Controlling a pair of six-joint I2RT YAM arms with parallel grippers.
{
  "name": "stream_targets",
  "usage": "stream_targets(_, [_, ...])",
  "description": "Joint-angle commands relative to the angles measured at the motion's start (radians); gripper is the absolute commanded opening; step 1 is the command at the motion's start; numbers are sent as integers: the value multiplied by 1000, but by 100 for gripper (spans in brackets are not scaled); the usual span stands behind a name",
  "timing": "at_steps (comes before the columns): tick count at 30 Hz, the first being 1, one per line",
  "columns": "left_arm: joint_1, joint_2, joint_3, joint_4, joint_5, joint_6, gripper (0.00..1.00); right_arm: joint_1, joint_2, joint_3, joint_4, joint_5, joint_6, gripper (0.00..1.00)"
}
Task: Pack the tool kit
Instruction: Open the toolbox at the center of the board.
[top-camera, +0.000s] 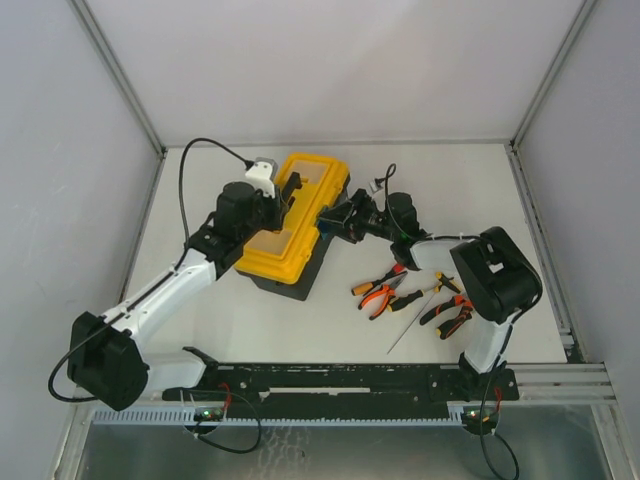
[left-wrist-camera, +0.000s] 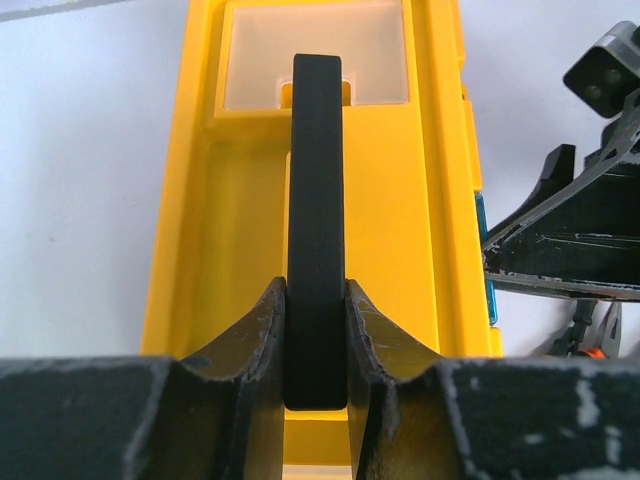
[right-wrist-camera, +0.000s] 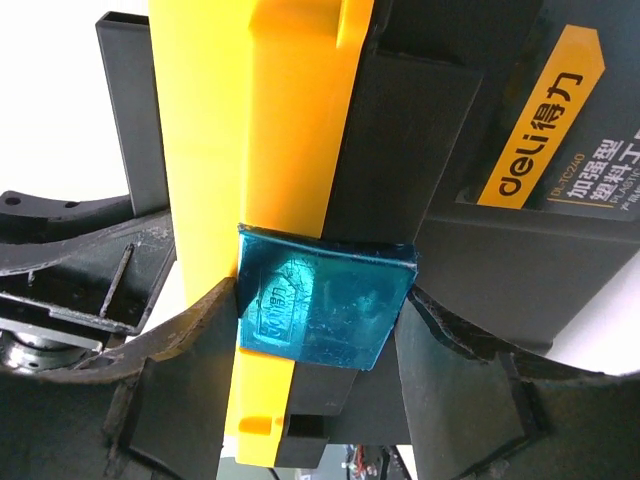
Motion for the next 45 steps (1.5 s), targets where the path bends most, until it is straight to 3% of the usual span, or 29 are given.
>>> stream_targets(1, [-109, 59, -19, -221, 99, -60, 0, 60, -82, 43, -90, 63, -180, 0])
stream_targets(7, [-174, 67, -9, -257, -27, -15, 0, 72, -160, 83, -277, 116, -267, 0])
stream_targets(13, [-177, 60, -16, -236, -14, -22, 0, 76, -176, 96, -289, 102, -274, 0])
stream_targets(22, [-172, 28, -36, -184, 55, -67, 0, 64, -60, 62, -34, 13, -116, 0])
stream_targets(32, [-117, 6, -75, -104, 204, -145, 0, 23, 198, 10, 594, -71, 223, 1])
stream_targets(36, [-80, -10, -101, -56, 293, -167, 0, 13, 257, 26, 666, -84, 272, 18])
stream_targets(38, [-68, -10, -102, -54, 316, -165, 0, 12, 282, 36, 690, -87, 290, 21])
stream_targets(39, [-65, -10, -101, -64, 308, -157, 2, 12, 289, 39, 692, -87, 289, 22])
stream_targets(45, [-60, -30, -103, -141, 165, -120, 36, 16, 321, 58, 707, -90, 295, 35])
